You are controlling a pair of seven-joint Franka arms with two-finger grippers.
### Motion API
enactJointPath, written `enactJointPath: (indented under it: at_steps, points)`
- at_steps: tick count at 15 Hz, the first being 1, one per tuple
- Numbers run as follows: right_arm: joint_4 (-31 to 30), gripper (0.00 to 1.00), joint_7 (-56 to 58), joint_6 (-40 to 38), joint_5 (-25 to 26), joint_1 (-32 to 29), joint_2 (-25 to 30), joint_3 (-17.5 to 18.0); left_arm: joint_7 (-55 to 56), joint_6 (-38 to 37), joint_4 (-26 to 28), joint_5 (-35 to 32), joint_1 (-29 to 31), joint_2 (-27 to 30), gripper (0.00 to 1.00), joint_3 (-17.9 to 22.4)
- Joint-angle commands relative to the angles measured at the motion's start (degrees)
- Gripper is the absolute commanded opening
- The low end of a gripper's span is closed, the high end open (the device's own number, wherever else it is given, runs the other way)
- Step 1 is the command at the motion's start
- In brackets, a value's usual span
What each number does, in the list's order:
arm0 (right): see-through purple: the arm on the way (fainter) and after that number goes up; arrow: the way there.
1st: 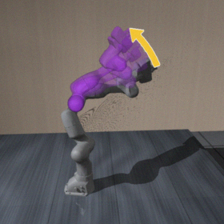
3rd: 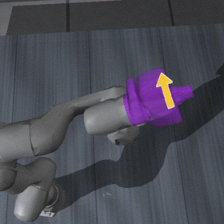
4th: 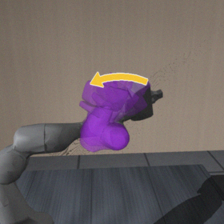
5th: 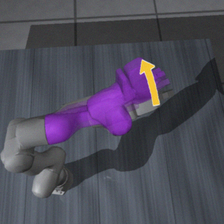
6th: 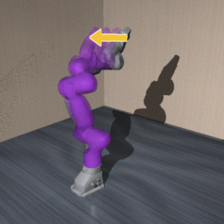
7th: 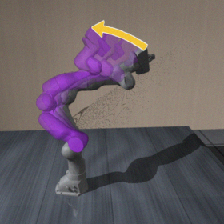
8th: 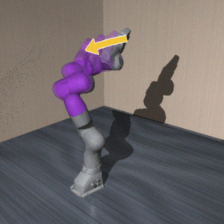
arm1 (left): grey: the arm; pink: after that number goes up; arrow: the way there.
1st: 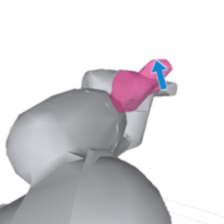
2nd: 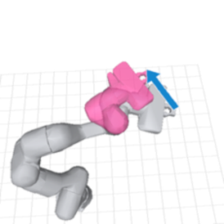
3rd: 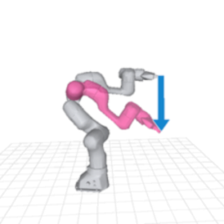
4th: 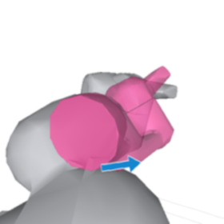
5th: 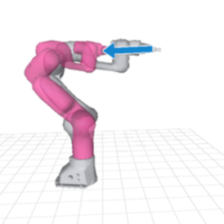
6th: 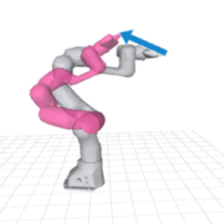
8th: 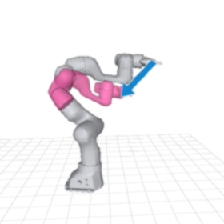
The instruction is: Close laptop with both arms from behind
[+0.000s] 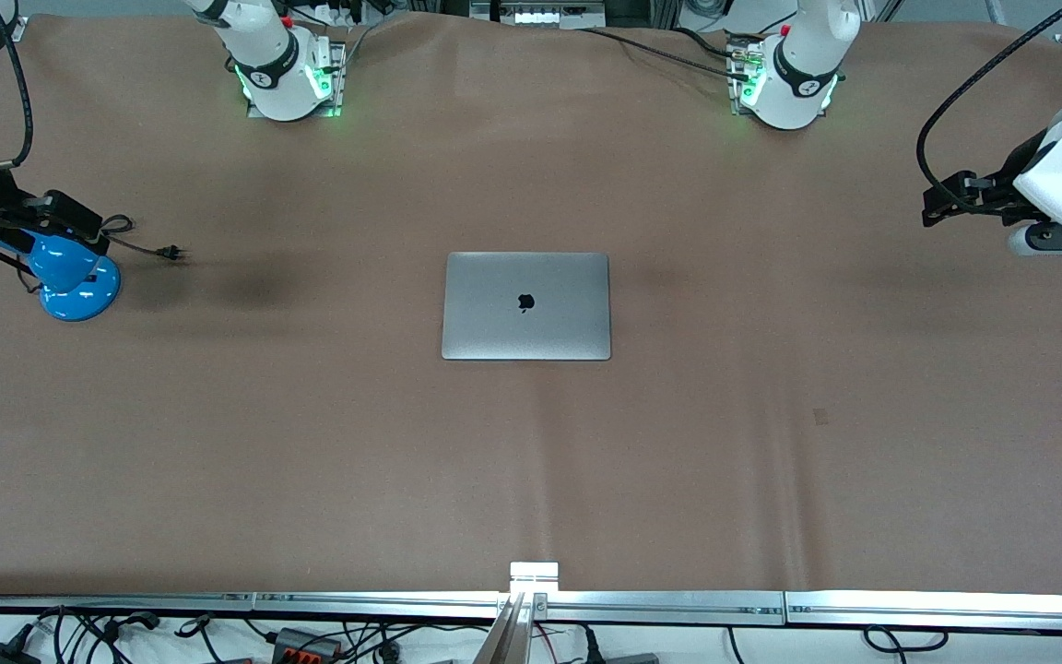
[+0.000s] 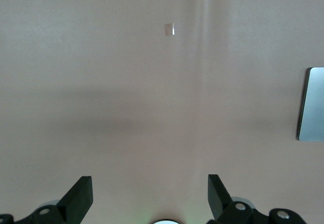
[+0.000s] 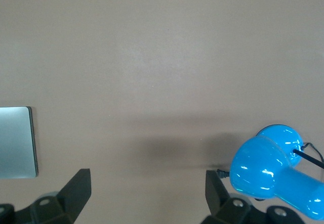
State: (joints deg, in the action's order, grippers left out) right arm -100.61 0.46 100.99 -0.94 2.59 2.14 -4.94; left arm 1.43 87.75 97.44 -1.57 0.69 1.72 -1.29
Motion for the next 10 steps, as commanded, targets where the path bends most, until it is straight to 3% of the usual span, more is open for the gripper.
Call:
enactJointPath:
  at_steps: [1,10]
  points:
    - [-1.6,1.00,0.7,0.4,1.0,-0.7,1.4,1.1,0.7,-1.2,-1.0,-0.9,-0.1,0.1,1.00,-0.2]
    - [-1.7,1.00,0.9,-0.4,1.0,-0.7,1.4,1.1,0.3,-2.8,-1.0,-0.3,0.0,0.4,1.00,-0.1]
